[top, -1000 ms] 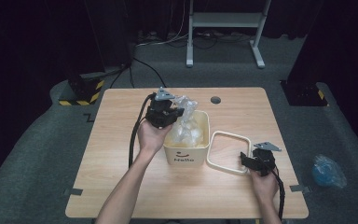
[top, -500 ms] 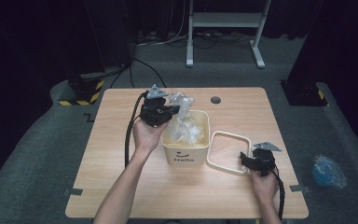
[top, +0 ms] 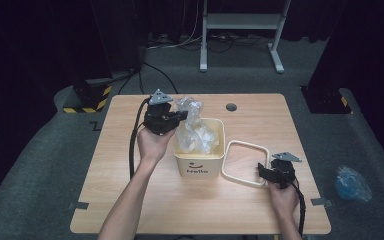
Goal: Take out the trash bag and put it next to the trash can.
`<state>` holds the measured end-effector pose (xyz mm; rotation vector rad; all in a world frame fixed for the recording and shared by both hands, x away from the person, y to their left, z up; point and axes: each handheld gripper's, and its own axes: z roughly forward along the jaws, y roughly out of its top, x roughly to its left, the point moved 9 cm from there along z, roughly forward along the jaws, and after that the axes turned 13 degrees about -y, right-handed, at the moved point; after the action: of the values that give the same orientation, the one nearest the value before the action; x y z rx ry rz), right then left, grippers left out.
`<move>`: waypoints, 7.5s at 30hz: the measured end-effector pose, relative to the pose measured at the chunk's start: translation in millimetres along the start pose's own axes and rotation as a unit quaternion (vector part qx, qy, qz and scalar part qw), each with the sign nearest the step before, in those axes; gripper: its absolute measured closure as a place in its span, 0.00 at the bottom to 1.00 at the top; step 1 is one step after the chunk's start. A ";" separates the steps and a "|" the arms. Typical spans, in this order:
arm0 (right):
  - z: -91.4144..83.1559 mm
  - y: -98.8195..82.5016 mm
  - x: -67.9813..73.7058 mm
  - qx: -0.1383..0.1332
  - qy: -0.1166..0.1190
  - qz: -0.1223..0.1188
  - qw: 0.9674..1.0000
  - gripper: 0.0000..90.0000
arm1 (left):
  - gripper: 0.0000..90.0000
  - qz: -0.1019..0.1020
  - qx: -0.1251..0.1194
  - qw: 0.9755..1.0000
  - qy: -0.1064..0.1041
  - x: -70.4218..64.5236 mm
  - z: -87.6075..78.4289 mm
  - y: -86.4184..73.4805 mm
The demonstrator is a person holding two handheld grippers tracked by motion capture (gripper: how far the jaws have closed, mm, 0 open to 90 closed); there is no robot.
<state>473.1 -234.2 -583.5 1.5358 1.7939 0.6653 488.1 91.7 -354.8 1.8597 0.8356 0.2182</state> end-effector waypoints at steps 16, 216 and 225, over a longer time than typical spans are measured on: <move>-0.1 -0.1 0.1 0.001 0.000 0.001 1.000 0.33 | 0.99 -0.009 -0.024 1.000 -0.004 3.6 -15.2 7.8; 0.0 0.0 0.0 0.000 0.000 0.000 1.000 0.33 | 0.99 -0.055 -0.040 0.993 0.093 100.7 -51.3 -73.0; 0.0 0.0 0.0 0.000 0.000 0.000 1.000 0.33 | 0.99 -0.054 -0.037 0.993 0.099 104.7 -43.9 -75.6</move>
<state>473.1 -234.1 -583.5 1.5355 1.7942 0.6658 509.9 207.2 -423.9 1.7370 1.0475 0.3650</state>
